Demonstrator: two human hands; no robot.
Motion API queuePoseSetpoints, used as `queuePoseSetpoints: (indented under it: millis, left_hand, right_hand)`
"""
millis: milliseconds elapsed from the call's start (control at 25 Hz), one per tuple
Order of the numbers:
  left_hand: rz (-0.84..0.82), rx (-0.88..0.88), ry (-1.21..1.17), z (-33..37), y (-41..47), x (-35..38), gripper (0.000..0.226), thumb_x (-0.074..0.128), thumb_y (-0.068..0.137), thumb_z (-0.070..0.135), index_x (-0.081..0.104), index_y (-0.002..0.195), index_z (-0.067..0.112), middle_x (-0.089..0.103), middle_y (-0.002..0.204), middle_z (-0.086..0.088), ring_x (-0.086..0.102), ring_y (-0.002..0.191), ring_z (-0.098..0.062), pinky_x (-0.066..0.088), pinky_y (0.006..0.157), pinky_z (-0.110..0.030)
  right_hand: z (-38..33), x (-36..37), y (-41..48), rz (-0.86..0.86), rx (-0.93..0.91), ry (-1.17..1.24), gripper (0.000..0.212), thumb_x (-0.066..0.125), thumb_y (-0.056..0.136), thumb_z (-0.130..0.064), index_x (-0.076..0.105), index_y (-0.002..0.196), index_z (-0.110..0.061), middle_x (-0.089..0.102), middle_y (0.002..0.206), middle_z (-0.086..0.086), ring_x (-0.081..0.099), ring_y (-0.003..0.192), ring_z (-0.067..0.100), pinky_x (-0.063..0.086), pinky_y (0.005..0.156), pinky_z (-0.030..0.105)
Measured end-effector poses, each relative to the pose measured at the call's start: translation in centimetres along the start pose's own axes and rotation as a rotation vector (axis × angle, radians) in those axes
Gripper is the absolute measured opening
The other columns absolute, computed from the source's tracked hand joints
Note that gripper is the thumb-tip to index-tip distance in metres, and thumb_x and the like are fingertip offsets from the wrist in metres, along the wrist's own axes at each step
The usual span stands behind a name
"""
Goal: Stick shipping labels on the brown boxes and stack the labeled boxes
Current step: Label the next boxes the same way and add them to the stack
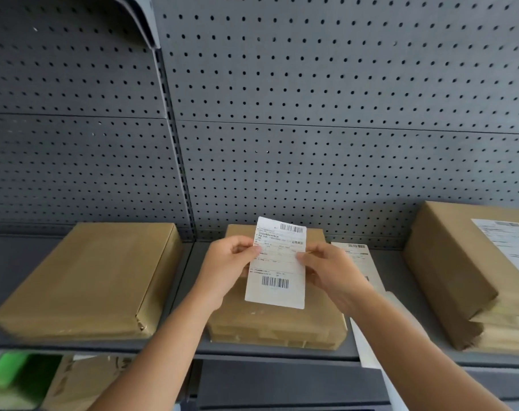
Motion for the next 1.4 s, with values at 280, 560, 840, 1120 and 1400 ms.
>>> queuePoseSetpoints:
  millis: [280, 560, 840, 1120, 1400]
  left_hand:
    - [0.106, 0.012, 0.327, -2.1, 1.9, -0.1, 0.019, 0.075, 0.090, 0.023, 0.079, 0.107, 0.014, 0.078, 0.094, 0.006, 0.073, 0.085, -0.008, 0.062, 0.079, -0.031]
    - [0.114, 0.044, 0.519, -2.3, 2.6, 0.3, 0.017, 0.073, 0.092, 0.023, 0.080, 0.104, 0.012, 0.078, 0.098, 0.002, 0.062, 0.077, 0.000, 0.040, 0.054, 0.000]
    - [0.111, 0.018, 0.608, -2.0, 2.9, 0.7, 0.015, 0.075, 0.091, 0.022, 0.079, 0.095, 0.008, 0.070, 0.081, -0.001, 0.071, 0.085, -0.023, 0.057, 0.074, -0.032]
    - [0.128, -0.004, 0.656, -2.2, 3.0, 0.9, 0.031, 0.077, 0.090, 0.025, 0.072, 0.117, 0.012, 0.065, 0.091, 0.002, 0.061, 0.081, -0.016, 0.046, 0.069, -0.026]
    - [0.010, 0.368, 0.952, -2.5, 2.5, 0.9, 0.053, 0.053, 0.104, 0.031, 0.043, 0.153, 0.014, 0.045, 0.156, 0.002, 0.041, 0.144, -0.018, 0.034, 0.116, -0.031]
  right_hand:
    - [0.9, 1.4, 2.2, 0.142, -0.077, -0.430, 0.007, 0.063, 0.096, -0.016, 0.069, 0.099, -0.015, 0.073, 0.092, 0.005, 0.073, 0.080, 0.021, 0.064, 0.068, 0.039]
    - [1.4, 1.8, 3.2, 0.205, -0.179, -0.651, 0.021, 0.064, 0.095, -0.014, 0.061, 0.115, -0.017, 0.057, 0.074, -0.011, 0.052, 0.070, -0.002, 0.035, 0.054, 0.016]
    - [1.7, 2.2, 3.4, 0.203, -0.179, -0.730, 0.032, 0.061, 0.094, -0.012, 0.052, 0.125, -0.017, 0.059, 0.074, -0.007, 0.053, 0.067, 0.003, 0.041, 0.055, 0.019]
    - [1.9, 2.9, 3.4, 0.202, -0.192, -0.860, 0.038, 0.058, 0.092, -0.014, 0.044, 0.128, -0.018, 0.067, 0.092, 0.005, 0.062, 0.076, 0.026, 0.046, 0.060, 0.032]
    - [1.5, 3.0, 3.1, 0.240, -0.334, -1.081, 0.043, 0.056, 0.096, -0.020, 0.046, 0.136, -0.009, 0.053, 0.128, 0.009, 0.059, 0.108, 0.032, 0.051, 0.084, 0.041]
Point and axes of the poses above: each hand's wrist, its own y-axis towards the middle knuckle, its own x-axis out of the palm, z = x × y, the point moved 2 cm from there along y, towards the middle knuckle
